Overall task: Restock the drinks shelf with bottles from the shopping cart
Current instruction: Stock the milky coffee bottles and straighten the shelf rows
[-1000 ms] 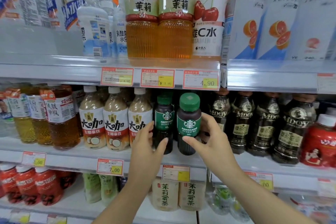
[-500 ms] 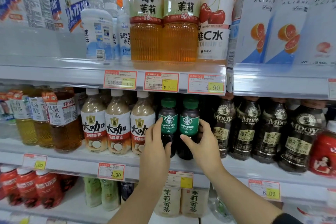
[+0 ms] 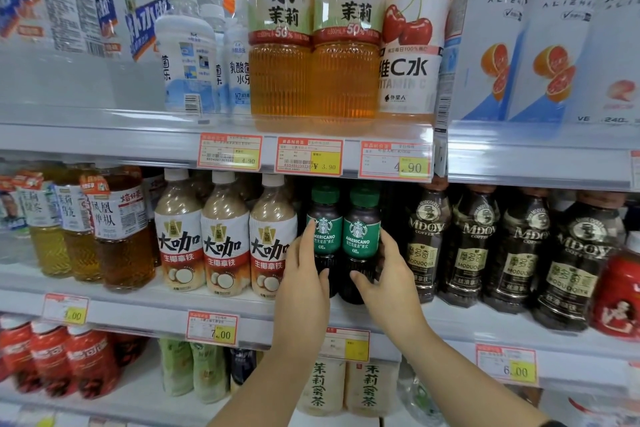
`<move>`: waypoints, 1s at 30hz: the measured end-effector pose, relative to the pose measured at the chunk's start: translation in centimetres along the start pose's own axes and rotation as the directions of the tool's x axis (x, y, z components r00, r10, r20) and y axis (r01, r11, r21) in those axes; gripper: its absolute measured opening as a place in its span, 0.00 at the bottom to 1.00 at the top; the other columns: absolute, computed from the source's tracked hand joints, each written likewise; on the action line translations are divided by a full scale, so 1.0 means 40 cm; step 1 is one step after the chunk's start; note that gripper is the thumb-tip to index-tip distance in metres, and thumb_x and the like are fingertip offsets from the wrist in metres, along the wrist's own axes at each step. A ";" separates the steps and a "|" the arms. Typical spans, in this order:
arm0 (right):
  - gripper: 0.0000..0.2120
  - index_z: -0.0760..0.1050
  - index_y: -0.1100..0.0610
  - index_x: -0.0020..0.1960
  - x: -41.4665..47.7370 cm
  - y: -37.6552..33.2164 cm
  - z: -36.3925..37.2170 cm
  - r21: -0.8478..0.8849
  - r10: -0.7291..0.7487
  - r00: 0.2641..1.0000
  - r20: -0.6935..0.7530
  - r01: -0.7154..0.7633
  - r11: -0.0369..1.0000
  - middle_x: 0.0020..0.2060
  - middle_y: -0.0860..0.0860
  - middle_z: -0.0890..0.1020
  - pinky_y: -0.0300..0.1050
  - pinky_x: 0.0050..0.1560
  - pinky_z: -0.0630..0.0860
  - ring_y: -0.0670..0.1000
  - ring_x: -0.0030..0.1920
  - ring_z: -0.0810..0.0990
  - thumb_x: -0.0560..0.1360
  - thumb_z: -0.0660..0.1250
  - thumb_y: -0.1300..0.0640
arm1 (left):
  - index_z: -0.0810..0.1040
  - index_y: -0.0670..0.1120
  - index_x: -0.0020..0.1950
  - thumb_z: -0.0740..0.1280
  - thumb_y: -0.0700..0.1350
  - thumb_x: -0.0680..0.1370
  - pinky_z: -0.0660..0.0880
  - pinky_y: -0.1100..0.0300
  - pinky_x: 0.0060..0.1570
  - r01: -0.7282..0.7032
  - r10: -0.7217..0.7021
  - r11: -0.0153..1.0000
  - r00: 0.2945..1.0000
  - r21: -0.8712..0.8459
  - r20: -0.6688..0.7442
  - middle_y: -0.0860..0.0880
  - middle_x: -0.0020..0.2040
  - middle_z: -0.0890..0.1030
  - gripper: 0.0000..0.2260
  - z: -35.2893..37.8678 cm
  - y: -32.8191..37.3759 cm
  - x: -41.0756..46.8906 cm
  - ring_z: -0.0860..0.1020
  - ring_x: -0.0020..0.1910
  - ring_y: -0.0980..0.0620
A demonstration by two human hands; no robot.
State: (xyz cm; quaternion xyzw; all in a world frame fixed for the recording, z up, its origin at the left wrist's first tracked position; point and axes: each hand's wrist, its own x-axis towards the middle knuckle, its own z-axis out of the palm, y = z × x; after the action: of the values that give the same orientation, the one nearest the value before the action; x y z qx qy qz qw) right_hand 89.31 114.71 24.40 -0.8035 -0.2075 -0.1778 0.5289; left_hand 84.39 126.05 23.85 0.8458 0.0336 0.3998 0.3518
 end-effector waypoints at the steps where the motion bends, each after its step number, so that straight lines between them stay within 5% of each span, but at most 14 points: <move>1: 0.37 0.59 0.48 0.72 0.000 0.000 0.001 -0.001 -0.001 1.000 -0.002 0.001 1.000 0.63 0.46 0.74 0.48 0.65 0.71 0.46 0.64 0.71 0.70 0.71 0.66 | 0.52 0.56 0.75 0.63 0.38 0.77 0.68 0.67 0.47 -0.003 0.003 1.000 1.000 -0.002 -0.001 0.51 0.69 0.66 0.32 0.002 -0.001 0.001 0.73 0.61 0.54; 16: 0.36 0.57 0.51 0.73 0.029 0.000 0.000 -0.044 -0.009 0.999 0.037 0.011 0.999 0.64 0.48 0.73 0.37 0.64 0.64 0.47 0.66 0.69 0.71 0.68 0.67 | 0.50 0.56 0.75 0.62 0.39 0.78 0.68 0.68 0.49 -0.007 0.007 1.000 1.000 -0.005 0.008 0.51 0.71 0.63 0.31 0.007 -0.006 0.011 0.71 0.63 0.54; 30: 0.38 0.54 0.51 0.74 0.021 0.001 -0.005 -0.077 -0.002 0.999 0.050 0.005 0.997 0.65 0.48 0.73 0.39 0.65 0.67 0.47 0.66 0.70 0.71 0.69 0.65 | 0.51 0.55 0.76 0.63 0.38 0.78 0.69 0.68 0.49 -0.035 0.034 0.999 0.999 0.008 0.013 0.51 0.72 0.63 0.32 0.015 -0.007 0.013 0.71 0.63 0.54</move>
State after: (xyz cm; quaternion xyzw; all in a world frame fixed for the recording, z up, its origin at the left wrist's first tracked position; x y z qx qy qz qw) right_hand 90.05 114.61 24.87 -0.8270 -0.2151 -0.1663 0.4920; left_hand 85.23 126.08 23.74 0.8502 0.0183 0.4002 0.3417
